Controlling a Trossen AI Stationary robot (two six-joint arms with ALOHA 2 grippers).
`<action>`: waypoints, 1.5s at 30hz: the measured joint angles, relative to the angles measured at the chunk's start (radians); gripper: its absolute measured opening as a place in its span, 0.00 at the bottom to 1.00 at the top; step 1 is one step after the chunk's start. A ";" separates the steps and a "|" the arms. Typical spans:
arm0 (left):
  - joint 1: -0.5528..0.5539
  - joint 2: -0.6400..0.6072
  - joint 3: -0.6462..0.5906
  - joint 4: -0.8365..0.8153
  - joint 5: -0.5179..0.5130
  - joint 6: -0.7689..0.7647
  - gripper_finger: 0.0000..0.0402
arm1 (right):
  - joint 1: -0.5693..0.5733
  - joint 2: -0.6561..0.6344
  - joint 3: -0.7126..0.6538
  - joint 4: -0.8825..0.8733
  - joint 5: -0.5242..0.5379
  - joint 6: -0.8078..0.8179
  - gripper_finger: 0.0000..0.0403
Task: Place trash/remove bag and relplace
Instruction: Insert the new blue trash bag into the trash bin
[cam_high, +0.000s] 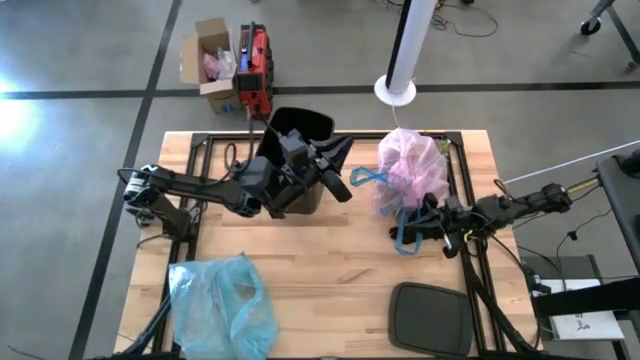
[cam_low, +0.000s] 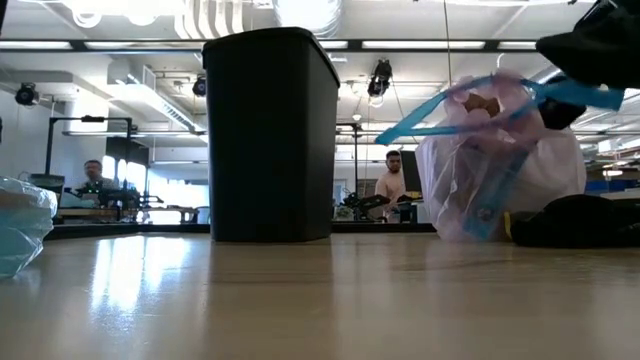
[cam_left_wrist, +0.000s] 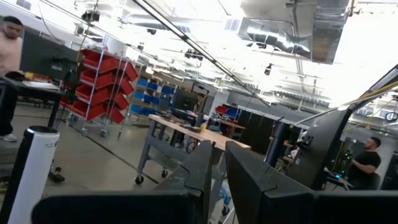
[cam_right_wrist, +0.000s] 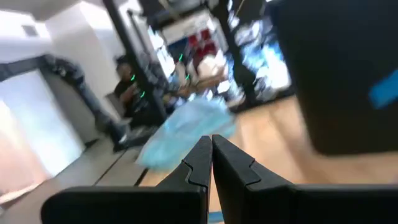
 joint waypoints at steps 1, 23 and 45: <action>0.000 -0.006 0.000 -0.007 0.001 0.000 0.08 | -0.007 0.002 0.000 0.003 0.006 -0.028 0.00; 0.002 -0.025 0.000 -0.071 0.036 -0.035 0.08 | -0.263 0.011 0.000 -0.078 -0.214 0.160 0.00; 0.002 -0.024 0.000 -0.093 -0.196 -0.307 0.12 | -0.263 0.043 -0.001 -0.120 -0.205 0.059 0.00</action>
